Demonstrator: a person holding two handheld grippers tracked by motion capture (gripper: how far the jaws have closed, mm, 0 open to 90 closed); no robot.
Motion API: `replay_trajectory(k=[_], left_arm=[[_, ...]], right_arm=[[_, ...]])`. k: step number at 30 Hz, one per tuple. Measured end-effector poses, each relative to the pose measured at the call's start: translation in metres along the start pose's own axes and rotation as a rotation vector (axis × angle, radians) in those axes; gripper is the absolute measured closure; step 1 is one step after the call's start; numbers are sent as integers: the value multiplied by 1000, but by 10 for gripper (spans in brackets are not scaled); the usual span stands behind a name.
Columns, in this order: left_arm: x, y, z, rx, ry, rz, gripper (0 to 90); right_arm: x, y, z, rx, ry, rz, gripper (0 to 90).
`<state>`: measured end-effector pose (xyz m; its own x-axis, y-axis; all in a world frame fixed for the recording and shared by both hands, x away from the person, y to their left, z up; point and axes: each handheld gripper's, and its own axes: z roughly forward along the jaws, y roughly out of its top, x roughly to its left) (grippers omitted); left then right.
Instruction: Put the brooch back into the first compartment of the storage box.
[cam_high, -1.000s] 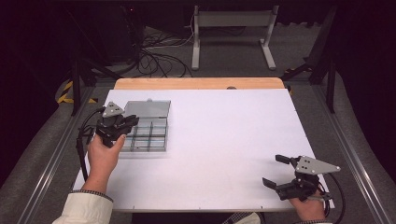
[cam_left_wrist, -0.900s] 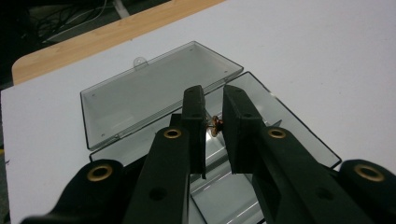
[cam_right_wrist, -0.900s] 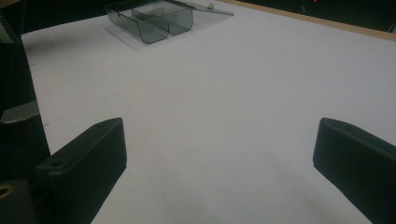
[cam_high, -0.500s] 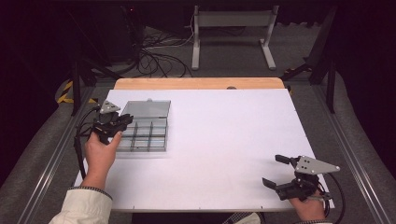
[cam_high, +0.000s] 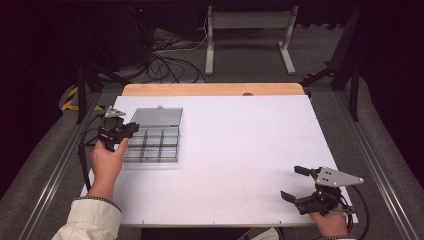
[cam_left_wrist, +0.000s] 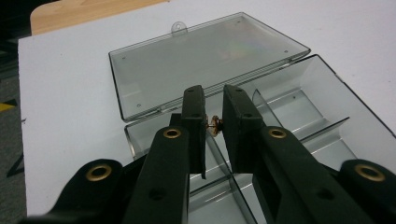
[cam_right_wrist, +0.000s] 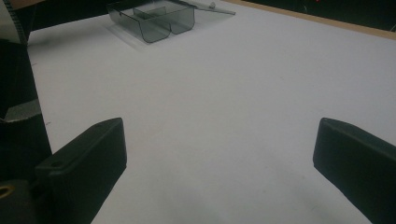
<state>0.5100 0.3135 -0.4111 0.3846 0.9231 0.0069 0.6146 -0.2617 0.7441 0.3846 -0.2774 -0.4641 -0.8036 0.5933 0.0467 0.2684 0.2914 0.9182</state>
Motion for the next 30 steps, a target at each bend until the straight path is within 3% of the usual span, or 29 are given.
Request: replay_trajectory(k=[17,30], left_arm=[[14,-8,14,73,32,-37,791],[14,-11,25,131,39,-24,790]], right_arm=[[0,0,0,2,0,1,34],[0,0,0,2,0,2,34]])
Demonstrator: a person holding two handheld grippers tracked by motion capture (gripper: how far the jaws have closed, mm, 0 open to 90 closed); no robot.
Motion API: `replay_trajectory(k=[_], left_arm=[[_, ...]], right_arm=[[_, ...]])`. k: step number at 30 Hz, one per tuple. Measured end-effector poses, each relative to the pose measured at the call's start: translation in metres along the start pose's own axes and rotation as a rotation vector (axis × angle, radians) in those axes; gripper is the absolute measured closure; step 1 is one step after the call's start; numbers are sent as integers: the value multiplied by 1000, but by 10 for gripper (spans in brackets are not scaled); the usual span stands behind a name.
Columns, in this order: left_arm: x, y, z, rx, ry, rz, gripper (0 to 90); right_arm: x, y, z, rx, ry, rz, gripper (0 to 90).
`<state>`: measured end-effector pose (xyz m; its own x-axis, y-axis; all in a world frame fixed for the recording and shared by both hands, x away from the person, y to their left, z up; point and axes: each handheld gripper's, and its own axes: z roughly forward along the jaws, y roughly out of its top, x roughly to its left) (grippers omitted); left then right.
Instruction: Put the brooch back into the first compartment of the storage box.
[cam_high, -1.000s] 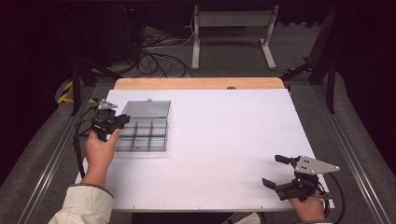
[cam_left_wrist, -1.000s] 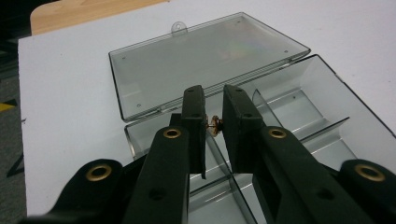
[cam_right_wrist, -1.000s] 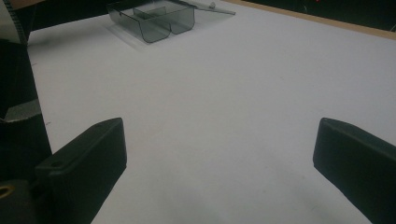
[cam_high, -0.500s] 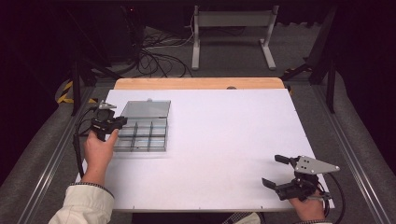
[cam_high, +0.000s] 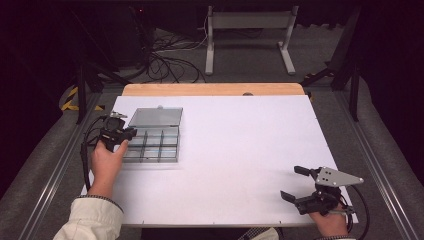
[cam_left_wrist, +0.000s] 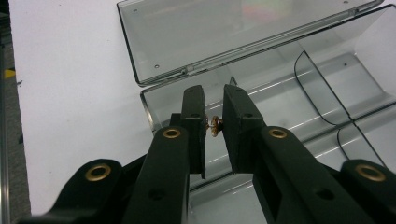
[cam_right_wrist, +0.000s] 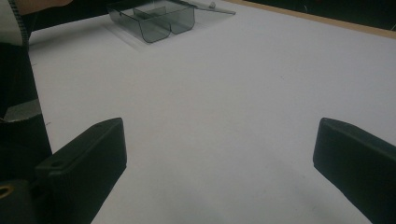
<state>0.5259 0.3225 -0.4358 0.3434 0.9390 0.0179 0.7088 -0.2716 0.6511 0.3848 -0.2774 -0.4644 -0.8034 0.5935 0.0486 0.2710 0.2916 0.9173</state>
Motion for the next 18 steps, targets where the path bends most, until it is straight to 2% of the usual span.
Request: replay_trajectory(k=[2,11,15,18], left_arm=[[0,0,2,10,15,17,790],[-1,-1,6,27,20,16,787],[-1,-1,4,10,18,20,765],[-2,-1,0,-8,12,18,716]], right_arm=[[0,0,0,-1,-1,3,34],[-1,0,0,0,-3,-1,35],[0,0,0,3,-1,1,35],[0,0,0,3,-1,1,36]])
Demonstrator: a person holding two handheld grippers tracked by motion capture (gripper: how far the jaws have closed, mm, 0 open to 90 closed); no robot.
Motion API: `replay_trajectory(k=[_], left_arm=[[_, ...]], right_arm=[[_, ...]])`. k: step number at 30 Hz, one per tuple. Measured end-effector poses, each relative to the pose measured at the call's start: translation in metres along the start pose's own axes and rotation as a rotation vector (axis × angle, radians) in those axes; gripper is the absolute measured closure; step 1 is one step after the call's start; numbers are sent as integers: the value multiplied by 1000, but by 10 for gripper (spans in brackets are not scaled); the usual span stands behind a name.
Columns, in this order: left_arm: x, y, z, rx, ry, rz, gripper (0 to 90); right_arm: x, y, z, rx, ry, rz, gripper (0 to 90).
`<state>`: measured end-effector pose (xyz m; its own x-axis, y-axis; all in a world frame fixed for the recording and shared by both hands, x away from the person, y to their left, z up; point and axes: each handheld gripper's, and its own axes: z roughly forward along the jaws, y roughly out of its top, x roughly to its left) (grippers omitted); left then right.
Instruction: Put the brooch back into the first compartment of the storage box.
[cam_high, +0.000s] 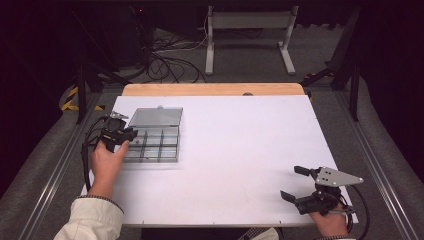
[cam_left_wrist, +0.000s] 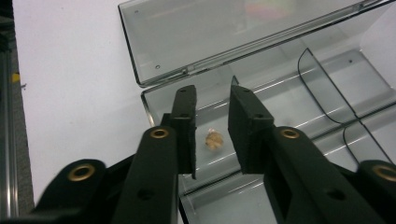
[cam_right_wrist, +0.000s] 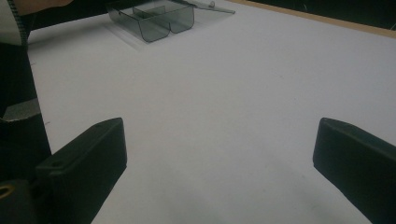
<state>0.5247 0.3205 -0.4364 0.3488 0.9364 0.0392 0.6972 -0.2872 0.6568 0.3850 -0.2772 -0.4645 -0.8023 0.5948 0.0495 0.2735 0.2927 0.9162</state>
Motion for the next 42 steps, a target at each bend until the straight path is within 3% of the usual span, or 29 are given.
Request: replay_trajectory(k=[10,17,30,42], left_arm=[[-8,0,-20,-90,-36,16,589],[-17,-5,-40,-169,-90,18,516],[-43,-9,-67,-267,-135,81,441],[-62,-30,-88,-361,-178,110,372]], right_arm=[[0,0,0,0,1,-1,36],[0,0,1,-2,2,-3,36],[0,0,1,-4,2,0,36],[1,1,0,-6,4,-1,36]])
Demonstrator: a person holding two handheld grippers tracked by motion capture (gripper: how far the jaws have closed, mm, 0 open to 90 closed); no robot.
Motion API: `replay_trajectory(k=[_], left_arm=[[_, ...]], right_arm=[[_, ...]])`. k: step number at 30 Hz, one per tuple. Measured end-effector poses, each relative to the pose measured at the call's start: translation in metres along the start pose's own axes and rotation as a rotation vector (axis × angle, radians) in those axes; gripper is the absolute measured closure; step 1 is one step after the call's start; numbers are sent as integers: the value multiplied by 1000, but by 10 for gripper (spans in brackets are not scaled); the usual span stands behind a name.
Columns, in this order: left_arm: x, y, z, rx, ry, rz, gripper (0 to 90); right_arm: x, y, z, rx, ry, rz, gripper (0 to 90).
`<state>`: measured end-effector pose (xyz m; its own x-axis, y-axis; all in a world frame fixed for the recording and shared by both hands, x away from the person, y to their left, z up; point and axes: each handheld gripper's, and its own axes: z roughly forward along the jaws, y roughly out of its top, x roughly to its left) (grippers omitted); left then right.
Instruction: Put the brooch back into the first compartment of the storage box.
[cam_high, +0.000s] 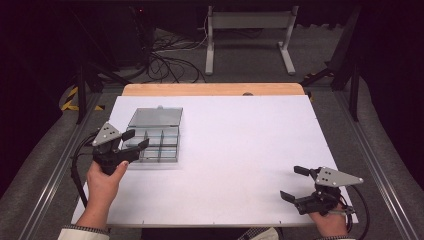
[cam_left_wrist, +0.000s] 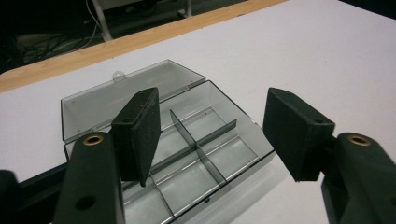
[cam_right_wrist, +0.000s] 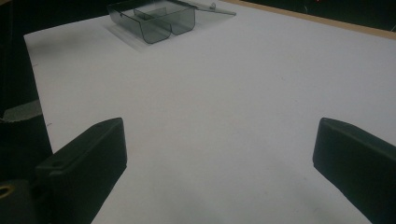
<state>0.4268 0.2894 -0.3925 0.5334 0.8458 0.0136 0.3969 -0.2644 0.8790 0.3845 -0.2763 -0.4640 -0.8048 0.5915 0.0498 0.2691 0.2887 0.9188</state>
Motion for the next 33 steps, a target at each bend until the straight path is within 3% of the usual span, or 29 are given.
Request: replay_trajectory(k=[4,8,14,28,33], left_arm=[[-5,-8,-4,-6,-10,14,297],[-10,-19,-10,-37,-40,2,242],[-18,-37,-14,-55,-88,-11,228],[-32,-71,-26,-98,-142,10,138],[-36,-80,-29,-92,-147,22,103]], right_arm=[[0,0,0,0,1,-3,36],[0,0,0,0,0,-1,36],[1,0,1,5,0,-2,36],[1,0,1,4,4,-2,36],[1,0,1,7,4,-8,35]])
